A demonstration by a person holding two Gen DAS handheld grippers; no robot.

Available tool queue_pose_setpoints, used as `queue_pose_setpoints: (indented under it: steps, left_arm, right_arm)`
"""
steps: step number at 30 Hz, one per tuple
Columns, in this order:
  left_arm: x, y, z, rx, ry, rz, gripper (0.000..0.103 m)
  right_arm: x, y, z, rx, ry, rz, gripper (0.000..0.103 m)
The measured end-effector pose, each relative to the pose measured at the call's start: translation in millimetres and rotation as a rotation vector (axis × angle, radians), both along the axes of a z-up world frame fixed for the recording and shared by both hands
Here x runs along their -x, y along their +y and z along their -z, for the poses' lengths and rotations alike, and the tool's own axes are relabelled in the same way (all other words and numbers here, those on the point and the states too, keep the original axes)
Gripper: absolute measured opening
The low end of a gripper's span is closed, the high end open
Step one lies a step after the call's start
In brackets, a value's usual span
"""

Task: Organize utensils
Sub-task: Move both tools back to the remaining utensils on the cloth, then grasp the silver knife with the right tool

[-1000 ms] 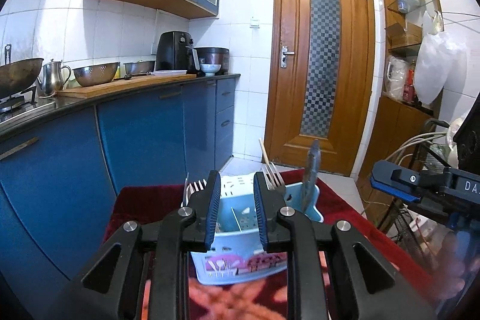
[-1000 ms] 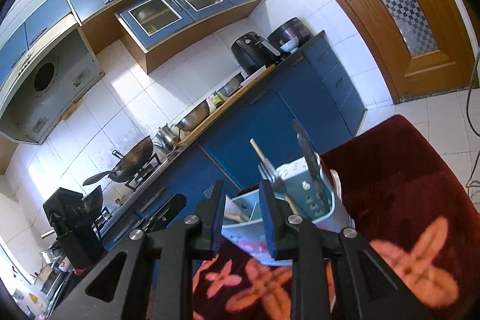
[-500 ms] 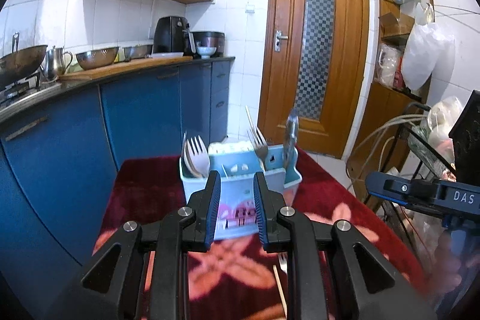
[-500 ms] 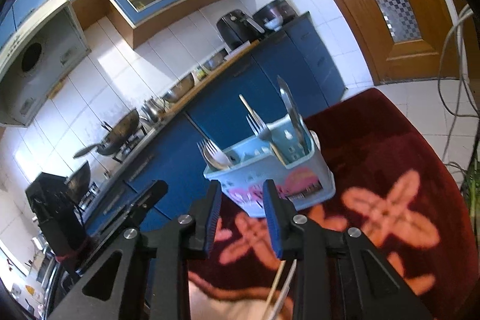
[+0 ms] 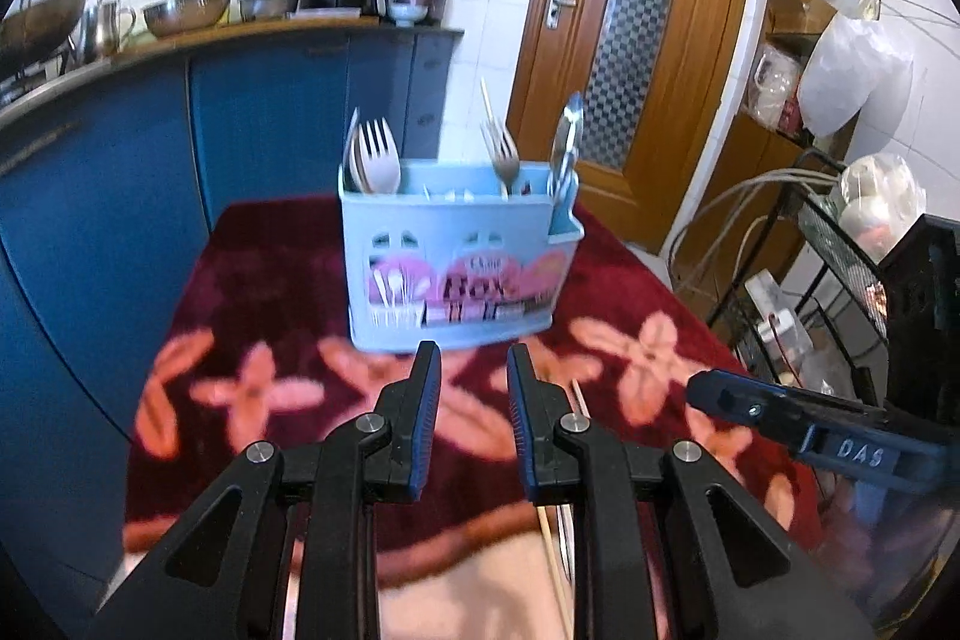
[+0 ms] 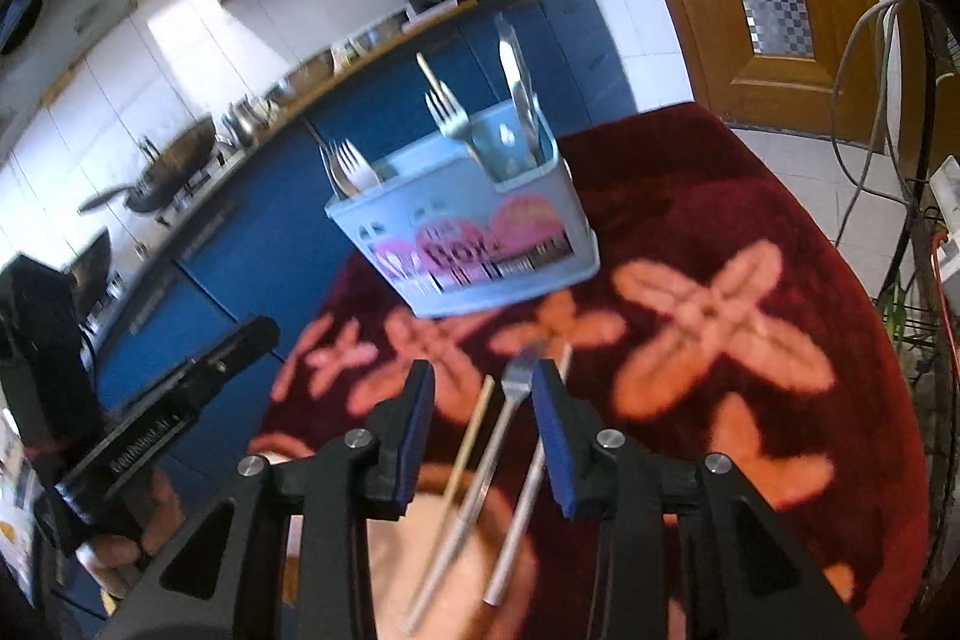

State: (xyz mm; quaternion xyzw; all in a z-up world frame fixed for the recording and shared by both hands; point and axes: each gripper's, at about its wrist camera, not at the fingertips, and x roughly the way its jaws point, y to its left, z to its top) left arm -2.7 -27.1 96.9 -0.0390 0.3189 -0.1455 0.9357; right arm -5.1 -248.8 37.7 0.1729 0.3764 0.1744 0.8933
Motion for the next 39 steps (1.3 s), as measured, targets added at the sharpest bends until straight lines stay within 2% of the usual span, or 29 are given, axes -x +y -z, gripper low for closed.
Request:
queue_pose_setpoints:
  steps: [8,16,26,29,34,39]
  left_arm:
    - [0,0,30,-0.015,0.078,-0.02,0.022]
    - [-4,2,52,-0.024,0.131,-0.039,0.022]
    - [-13,5,71,-0.01,0.181,-0.048,0.022]
    - [-16,5,74,-0.007,0.192,-0.048,0.022]
    - [-17,2,79,-0.014,0.204,-0.04,0.022]
    - [-18,-3,82,-0.026,0.217,-0.032,0.022]
  right_arm:
    - [0,11,39,0.061,0.086,0.002,0.037]
    - [-10,22,66,0.104,0.149,-0.004,0.037]
    - [-19,37,77,0.175,0.154,0.0,0.037]
    - [-20,40,79,0.205,0.146,0.004,0.032]
    - [-19,36,80,0.218,0.129,0.004,0.014]
    - [-17,25,78,0.184,0.133,0.007,0.007]
